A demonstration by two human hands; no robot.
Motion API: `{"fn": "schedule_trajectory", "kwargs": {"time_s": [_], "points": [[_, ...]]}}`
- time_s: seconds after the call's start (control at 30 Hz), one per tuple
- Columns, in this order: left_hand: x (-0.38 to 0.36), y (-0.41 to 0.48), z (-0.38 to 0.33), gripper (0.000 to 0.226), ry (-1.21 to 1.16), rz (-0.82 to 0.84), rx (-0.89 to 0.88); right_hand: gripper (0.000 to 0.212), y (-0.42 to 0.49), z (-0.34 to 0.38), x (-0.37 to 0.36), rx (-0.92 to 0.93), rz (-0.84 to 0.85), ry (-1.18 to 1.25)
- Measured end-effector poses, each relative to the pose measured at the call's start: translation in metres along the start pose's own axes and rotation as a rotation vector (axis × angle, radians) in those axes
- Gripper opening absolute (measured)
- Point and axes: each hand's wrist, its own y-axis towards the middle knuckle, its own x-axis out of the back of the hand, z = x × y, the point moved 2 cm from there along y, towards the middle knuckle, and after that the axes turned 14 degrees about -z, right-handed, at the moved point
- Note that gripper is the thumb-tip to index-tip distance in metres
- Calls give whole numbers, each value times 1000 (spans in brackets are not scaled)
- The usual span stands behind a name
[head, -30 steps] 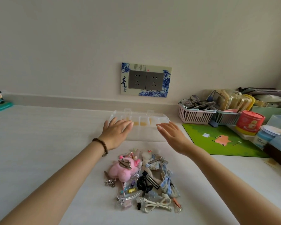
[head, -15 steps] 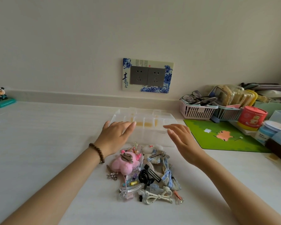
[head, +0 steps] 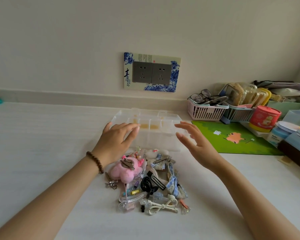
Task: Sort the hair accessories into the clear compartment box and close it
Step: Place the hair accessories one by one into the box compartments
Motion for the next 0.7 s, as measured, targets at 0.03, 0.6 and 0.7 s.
{"fn": "schedule_trajectory", "kwargs": {"time_s": [0.03, 0.6, 0.7], "points": [[2, -2, 0, 68, 0, -8, -11, 51, -3, 0, 3, 23, 5, -46], [4, -11, -6, 73, 78, 113, 3, 47, -27, 19, 2, -101, 436, -358], [1, -11, -4, 73, 59, 82, -1, 46, -29, 21, -3, -138, 411, -300]]}}
